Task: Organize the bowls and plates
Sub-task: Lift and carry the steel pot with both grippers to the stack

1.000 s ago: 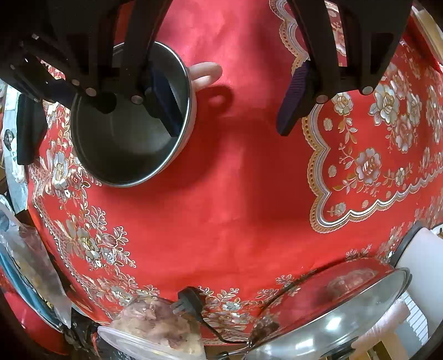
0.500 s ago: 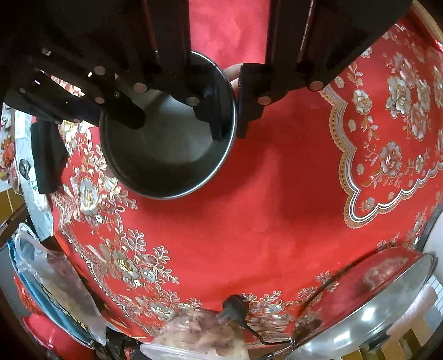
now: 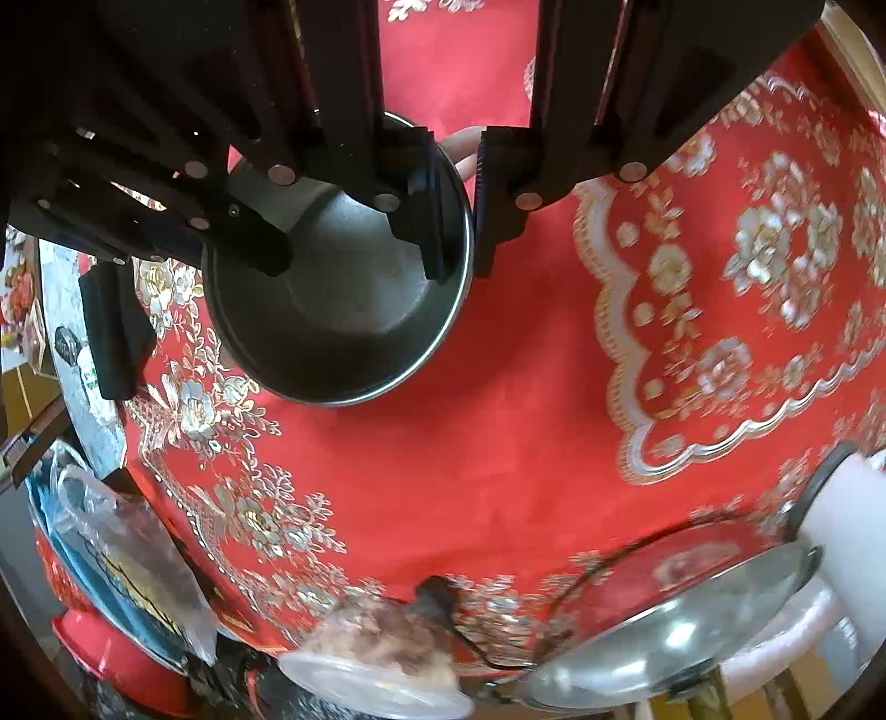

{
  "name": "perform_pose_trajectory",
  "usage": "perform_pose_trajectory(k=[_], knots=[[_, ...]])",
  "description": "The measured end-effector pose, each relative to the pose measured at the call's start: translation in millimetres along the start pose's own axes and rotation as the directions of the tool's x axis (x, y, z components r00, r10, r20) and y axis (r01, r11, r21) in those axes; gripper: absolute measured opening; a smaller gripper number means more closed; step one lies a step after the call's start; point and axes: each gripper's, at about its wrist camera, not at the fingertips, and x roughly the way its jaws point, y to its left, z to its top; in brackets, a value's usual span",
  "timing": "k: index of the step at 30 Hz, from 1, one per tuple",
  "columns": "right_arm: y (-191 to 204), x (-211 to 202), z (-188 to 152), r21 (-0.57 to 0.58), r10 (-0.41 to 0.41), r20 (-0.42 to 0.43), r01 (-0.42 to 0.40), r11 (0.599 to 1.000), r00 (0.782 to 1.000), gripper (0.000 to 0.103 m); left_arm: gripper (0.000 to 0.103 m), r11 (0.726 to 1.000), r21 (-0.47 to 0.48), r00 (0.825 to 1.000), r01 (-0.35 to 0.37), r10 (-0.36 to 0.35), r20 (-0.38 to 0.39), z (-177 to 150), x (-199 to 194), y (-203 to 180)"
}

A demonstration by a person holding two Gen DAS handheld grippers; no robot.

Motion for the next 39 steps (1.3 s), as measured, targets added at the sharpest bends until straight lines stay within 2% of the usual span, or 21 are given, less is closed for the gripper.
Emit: perform_pose_trajectory(k=[10, 21, 29, 39], knots=[[82.2, -8.6, -14.2, -0.160, 0.023, 0.001, -0.023, 0.987, 1.000, 0.018, 0.008, 0.991, -0.131, 0.998, -0.034, 0.041, 0.051, -29.8, -36.6, 62.2], [189.9, -0.3, -42.7, -0.347, 0.055, -0.037, -0.064, 0.936, 0.998, 0.018, 0.008, 0.953, -0.290, 0.992, -0.088, 0.111, 0.064, -84.9, -67.8, 151.0], [239.9, 11.2, -68.3, -0.429, 0.058, -0.075, -0.085, 0.899, 0.995, 0.018, 0.008, 0.926, -0.360, 0.989, -0.112, 0.139, 0.049, -119.9, -76.7, 191.2], [274.2, 14.9, -88.9, -0.485, 0.054, -0.095, -0.094, 0.869, 0.994, 0.018, 0.008, 0.903, -0.414, 0.987, -0.114, 0.149, 0.054, -148.7, -87.1, 218.8]])
